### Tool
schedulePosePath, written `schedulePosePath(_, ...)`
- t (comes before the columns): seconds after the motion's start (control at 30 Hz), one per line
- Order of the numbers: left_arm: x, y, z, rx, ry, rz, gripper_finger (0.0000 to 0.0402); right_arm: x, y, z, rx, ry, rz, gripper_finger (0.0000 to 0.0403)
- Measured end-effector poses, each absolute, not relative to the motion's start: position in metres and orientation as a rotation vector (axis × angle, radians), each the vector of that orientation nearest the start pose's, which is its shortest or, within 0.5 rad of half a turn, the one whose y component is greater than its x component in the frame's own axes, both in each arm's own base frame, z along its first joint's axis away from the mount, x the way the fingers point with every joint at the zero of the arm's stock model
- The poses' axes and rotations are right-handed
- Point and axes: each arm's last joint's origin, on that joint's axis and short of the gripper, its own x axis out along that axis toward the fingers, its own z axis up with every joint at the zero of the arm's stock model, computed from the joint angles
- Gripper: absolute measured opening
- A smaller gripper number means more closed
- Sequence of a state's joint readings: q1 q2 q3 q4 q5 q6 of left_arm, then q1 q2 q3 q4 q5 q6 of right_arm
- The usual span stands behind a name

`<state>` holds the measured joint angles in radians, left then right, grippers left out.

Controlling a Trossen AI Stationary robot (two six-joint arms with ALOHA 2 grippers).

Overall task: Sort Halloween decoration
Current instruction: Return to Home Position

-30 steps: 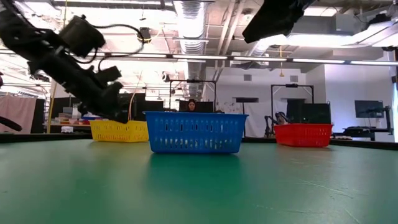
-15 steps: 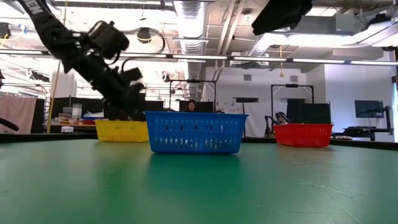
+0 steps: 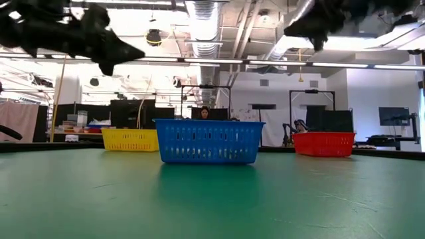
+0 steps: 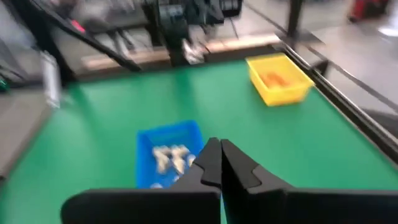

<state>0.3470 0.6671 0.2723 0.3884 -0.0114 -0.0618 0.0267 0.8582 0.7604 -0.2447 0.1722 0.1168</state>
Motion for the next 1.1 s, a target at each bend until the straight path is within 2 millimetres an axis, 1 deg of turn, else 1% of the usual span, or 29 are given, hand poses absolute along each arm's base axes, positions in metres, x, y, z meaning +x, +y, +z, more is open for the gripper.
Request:
schedulePosePath(0.03, 0.143, 0.051, 0.225, -0.065, -0.035, 0.33, 0.0, 0.185, -0.005, 0.299, 0.101, 0.287, -0.13, 0.0023)
schedulePosePath(0.1, 0.133, 0.047, 0.219, -0.076, -0.115, 0.28, 0.0, 0.178, -0.015, 0.285, 0.138, 0.194, -0.081, 0.0018)
schedulePosePath(0.17, 0.125, 0.044, 0.212, -0.089, -0.168, 0.262, 0.0, 0.168, -0.023, 0.27, 0.172, 0.123, -0.071, 0.0024)
schedulePosePath(0.27, 0.114, 0.041, 0.2, -0.121, -0.21, 0.263, 0.0, 0.154, -0.031, 0.246, 0.223, 0.084, -0.121, 0.0038)
schedulePosePath(0.33, 0.109, 0.04, 0.194, -0.13, -0.224, 0.264, 0.0, 0.146, -0.032, 0.23, 0.251, 0.071, -0.141, 0.0037)
schedulePosePath(0.4, 0.104, 0.038, 0.19, -0.134, -0.237, 0.254, 0.0, 0.138, -0.03, 0.216, 0.276, 0.066, -0.144, 0.0027)
schedulePosePath(0.47, 0.1, 0.037, 0.191, -0.138, -0.246, 0.254, 0.0, 0.131, -0.029, 0.205, 0.295, 0.055, -0.143, 0.0018)
schedulePosePath(0.6, 0.092, 0.035, 0.189, -0.139, -0.245, 0.258, 0.0, 0.118, -0.025, 0.185, 0.301, 0.014, -0.133, 0.0018)
schedulePosePath(0.7, 0.088, 0.033, 0.187, -0.147, -0.243, 0.271, 0.0, 0.109, -0.024, 0.169, 0.304, -0.029, -0.18, 0.002)
schedulePosePath(0.83, 0.09, 0.034, 0.183, -0.17, -0.196, 0.286, 0.0, 0.102, -0.025, 0.162, 0.31, 0.015, -0.282, 0.0023)
schedulePosePath(0.93, 0.091, 0.035, 0.177, -0.181, -0.136, 0.296, 0.0, 0.099, -0.023, 0.164, 0.245, -0.003, -0.258, 0.0023)
schedulePosePath(1.1, 0.092, 0.034, 0.173, -0.15, -0.093, 0.318, 0.0, 0.099, -0.018, 0.164, 0.105, 0.02, -0.191, 0.0026)
